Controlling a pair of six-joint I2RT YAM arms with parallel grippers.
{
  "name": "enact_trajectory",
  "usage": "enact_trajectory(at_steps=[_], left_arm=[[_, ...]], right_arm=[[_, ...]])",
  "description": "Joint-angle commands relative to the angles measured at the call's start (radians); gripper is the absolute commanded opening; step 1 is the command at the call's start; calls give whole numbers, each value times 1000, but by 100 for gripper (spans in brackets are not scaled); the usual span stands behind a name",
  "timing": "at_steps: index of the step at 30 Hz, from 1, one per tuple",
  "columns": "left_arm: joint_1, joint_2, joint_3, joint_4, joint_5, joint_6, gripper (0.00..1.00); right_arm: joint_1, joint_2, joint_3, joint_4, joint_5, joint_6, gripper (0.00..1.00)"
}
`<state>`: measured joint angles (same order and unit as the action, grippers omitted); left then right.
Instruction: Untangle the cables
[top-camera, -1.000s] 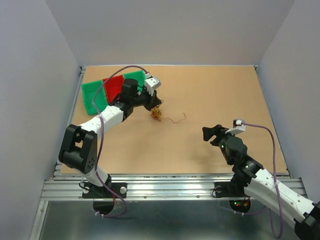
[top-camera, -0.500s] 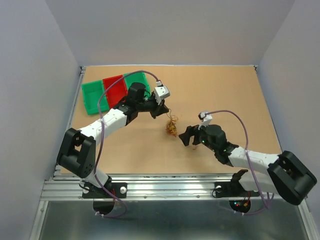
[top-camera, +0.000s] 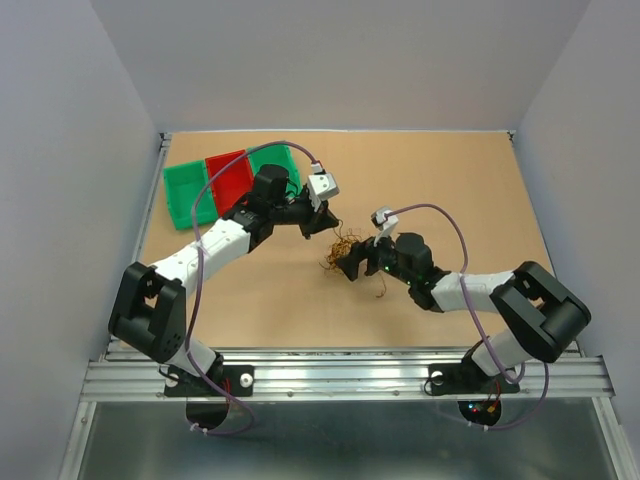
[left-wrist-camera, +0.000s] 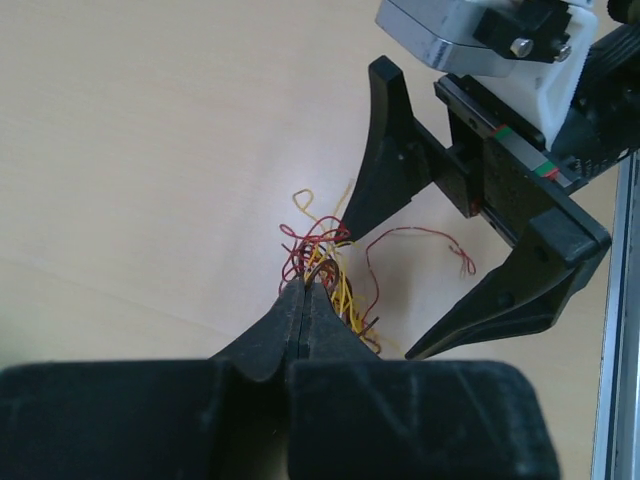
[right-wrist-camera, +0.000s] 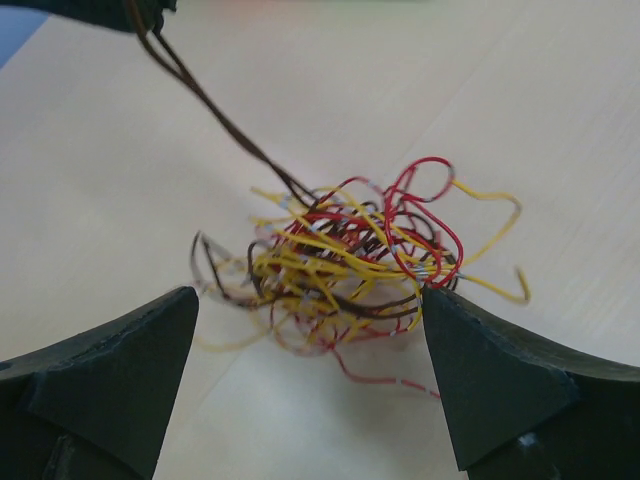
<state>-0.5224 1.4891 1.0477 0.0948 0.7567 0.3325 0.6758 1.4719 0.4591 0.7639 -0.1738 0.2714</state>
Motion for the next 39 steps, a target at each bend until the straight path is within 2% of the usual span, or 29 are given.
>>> enact_trajectory(at_steps=[1, 4, 5, 6, 7, 9, 10, 12, 14, 17, 19, 23, 26, 28, 30, 31, 34, 36, 38, 39], left_arm=[[-7, -53, 5, -3, 58, 7, 0], [-8, -73, 3, -9, 76, 8, 0], [-7, -79, 0, -9, 78, 7, 0], [-8, -85, 0, -9, 79, 7, 0], [-8, -96, -2, -9, 82, 5, 0], [-8, -111, -3, -9, 82, 2, 0], [-8, -116, -5, -9, 78, -1, 0], [-8, -130, -11, 0, 52, -16, 0], [-7, -148, -23, 40, 14, -38, 0], [1, -205, -70, 106, -34, -69, 0], [1, -237, -83, 117, -46, -75, 0], [2, -276, -98, 128, -94, -87, 0], [9, -294, -117, 192, -247, -131, 0], [25, -297, -129, 223, -369, -177, 0], [74, -291, -132, 255, -427, -234, 0], [96, -288, -127, 264, -456, -256, 0], [217, -273, -115, 273, -427, -328, 0], [275, -257, -110, 281, -405, -366, 0], [288, -253, -109, 289, -389, -374, 0], [291, -247, -110, 290, -387, -374, 0]], right_arm=[[8, 47, 82, 101, 94, -14, 98], [8, 99, 99, 115, 123, -14, 93], [8, 111, 108, 129, 114, -15, 86], [10, 122, 113, 133, 102, -17, 79], [8, 139, 118, 137, 79, -12, 67], [8, 151, 113, 150, 60, -6, 54], [8, 153, 105, 159, 54, 3, 39], [10, 150, 73, 175, 66, 20, 24], [8, 140, 40, 198, 76, 29, 22], [10, 125, -25, 219, 109, 49, 13], [8, 105, -54, 227, 126, 58, 3], [8, 38, -140, 238, 138, 72, 0], [8, -39, -210, 236, 168, 94, 1], [8, -115, -246, 210, 285, 141, 1], [8, -178, -280, 114, 388, 189, 1], [8, -244, -286, 27, 496, 236, 1], [8, -361, -316, -96, 676, 325, 1], [8, -504, -341, -204, 750, 374, 1], [8, -611, -393, -260, 824, 452, 1], [10, -716, -405, -294, 853, 483, 1]])
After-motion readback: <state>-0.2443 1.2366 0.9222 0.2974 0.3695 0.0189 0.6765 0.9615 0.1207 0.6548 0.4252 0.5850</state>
